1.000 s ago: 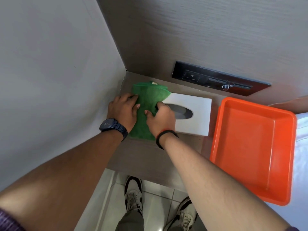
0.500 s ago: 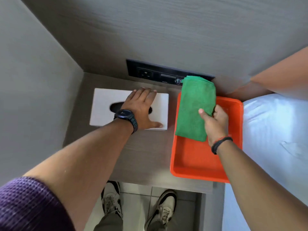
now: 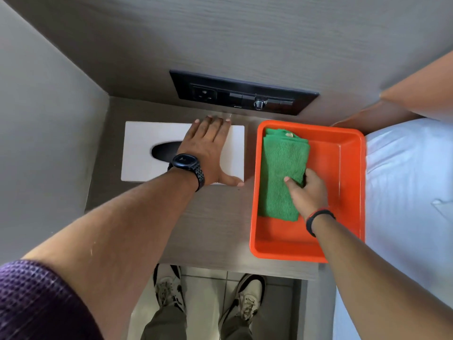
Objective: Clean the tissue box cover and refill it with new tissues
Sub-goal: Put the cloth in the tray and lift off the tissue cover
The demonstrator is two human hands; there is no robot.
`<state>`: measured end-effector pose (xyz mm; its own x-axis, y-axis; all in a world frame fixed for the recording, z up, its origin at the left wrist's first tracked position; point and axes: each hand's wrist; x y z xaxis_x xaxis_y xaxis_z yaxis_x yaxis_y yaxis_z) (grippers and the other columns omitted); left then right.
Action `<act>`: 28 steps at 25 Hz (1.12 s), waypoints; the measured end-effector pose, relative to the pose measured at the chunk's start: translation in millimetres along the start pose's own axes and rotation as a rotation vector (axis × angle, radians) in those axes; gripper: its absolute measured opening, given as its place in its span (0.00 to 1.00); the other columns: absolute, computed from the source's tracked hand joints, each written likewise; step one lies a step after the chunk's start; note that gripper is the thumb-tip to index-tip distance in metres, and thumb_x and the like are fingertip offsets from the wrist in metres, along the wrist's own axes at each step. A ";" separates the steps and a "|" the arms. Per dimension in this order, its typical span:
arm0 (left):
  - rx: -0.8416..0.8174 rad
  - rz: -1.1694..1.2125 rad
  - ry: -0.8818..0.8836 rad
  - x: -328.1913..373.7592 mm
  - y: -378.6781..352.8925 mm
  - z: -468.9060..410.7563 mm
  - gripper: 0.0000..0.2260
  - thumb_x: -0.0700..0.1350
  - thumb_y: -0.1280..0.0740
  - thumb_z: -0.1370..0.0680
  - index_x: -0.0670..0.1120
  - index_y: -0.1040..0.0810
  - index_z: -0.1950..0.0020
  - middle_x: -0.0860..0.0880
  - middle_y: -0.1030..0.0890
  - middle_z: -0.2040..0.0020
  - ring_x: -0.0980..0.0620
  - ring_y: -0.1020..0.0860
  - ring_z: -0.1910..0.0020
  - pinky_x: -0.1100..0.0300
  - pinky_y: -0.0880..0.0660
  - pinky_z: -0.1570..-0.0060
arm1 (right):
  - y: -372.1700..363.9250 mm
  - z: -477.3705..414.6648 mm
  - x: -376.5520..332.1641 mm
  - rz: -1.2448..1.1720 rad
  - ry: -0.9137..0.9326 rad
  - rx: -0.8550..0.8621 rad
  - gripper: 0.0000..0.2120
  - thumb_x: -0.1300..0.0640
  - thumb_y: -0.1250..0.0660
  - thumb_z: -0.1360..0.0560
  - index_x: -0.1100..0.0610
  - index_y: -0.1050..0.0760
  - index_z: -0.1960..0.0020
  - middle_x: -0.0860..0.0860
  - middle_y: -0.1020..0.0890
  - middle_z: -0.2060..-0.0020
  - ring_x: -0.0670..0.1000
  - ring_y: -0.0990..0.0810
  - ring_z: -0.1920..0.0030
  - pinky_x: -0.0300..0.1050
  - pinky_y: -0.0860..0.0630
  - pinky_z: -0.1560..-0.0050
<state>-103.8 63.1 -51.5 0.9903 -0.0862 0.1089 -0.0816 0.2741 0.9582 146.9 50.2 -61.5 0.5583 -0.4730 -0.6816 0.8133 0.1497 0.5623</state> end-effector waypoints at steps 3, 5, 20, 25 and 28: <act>-0.002 -0.013 0.000 0.5 -0.4 0.6 0.62 0.82 0.48 0.48 0.46 0.59 0.25 0.44 0.49 0.23 0.44 0.52 0.26 0.48 0.59 0.29 | -5.9 7.1 2.1 0.509 0.249 0.209 0.34 0.46 0.32 0.28 0.55 0.40 0.27 0.60 0.30 0.32 0.61 0.30 0.35 0.54 0.31 0.38; -0.010 -0.007 -0.006 0.3 -0.6 -0.6 0.62 0.82 0.48 0.48 0.46 0.59 0.25 0.44 0.49 0.23 0.44 0.53 0.26 0.48 0.59 0.29 | -14.7 4.2 -1.4 0.782 0.300 0.065 0.36 0.40 0.41 0.24 0.50 0.49 0.22 0.60 0.45 0.23 0.61 0.44 0.25 0.60 0.40 0.29; 0.156 0.952 0.904 -106.8 16.2 77.9 0.27 0.57 0.25 0.34 0.43 0.24 0.42 0.47 0.20 0.46 0.48 0.22 0.50 0.64 0.25 0.60 | -104.7 24.9 -111.0 0.305 -0.032 0.080 0.25 0.43 0.27 0.32 0.59 0.25 0.44 0.60 0.18 0.47 0.62 0.19 0.48 0.52 0.22 0.51; 0.105 1.140 0.921 -108.6 20.7 70.3 0.17 0.49 0.23 0.34 0.45 0.23 0.51 0.53 0.24 0.61 0.62 0.29 0.67 0.74 0.37 0.81 | -108.0 20.8 -115.9 0.318 -0.095 0.056 0.30 0.41 0.25 0.37 0.59 0.25 0.45 0.58 0.18 0.48 0.61 0.19 0.49 0.51 0.22 0.53; 0.161 1.138 0.951 -108.9 20.2 64.6 0.24 0.46 0.22 0.36 0.46 0.29 0.45 0.56 0.27 0.60 0.62 0.31 0.67 0.72 0.36 0.79 | -110.5 22.7 -116.9 0.320 -0.093 0.060 0.30 0.41 0.26 0.38 0.58 0.27 0.44 0.58 0.18 0.48 0.61 0.20 0.49 0.50 0.23 0.55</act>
<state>-220.5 16.1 -27.0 0.0846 0.7541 0.6513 -0.7899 -0.3477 0.5052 -11.9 69.2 -33.3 0.7642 -0.4878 -0.4220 0.5864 0.2530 0.7695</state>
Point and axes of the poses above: each hand's wrist, its own z-axis away from the middle knuckle, its own y-axis out of the back of the hand, x = y × z
